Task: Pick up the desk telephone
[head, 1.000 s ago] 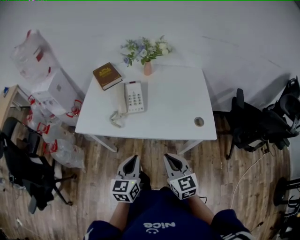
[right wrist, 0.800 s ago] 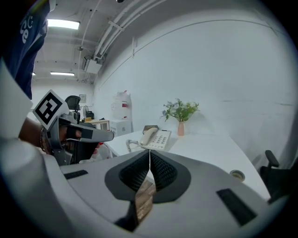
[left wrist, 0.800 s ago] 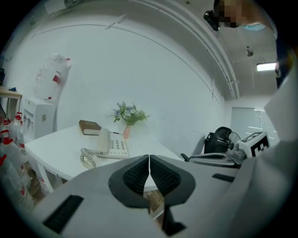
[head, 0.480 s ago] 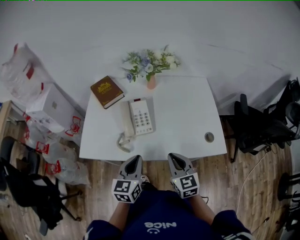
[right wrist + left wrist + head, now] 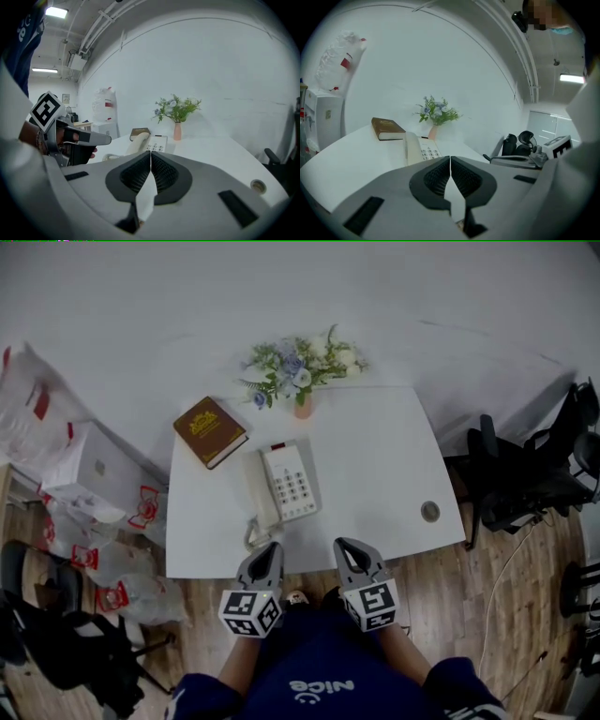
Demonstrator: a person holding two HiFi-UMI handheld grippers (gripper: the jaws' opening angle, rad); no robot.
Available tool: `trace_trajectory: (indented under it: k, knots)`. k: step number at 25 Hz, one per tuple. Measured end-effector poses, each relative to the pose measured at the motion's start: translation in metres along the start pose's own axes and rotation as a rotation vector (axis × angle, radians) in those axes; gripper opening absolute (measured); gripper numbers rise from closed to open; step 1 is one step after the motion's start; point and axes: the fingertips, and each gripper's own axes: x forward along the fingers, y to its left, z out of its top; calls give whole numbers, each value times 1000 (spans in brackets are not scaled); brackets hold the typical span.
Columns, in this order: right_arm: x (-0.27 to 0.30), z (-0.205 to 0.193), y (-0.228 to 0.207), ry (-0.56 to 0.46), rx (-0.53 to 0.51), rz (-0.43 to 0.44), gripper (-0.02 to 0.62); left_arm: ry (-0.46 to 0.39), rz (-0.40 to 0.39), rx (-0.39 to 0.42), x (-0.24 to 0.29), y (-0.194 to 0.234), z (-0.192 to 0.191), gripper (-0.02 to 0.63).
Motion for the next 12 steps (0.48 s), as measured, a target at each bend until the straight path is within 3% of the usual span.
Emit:
trace_trajectory:
  k: [12]
  knots:
    - [34,-6,-7,84,-30,95,23,2,98,-72,15,28,-2,20]
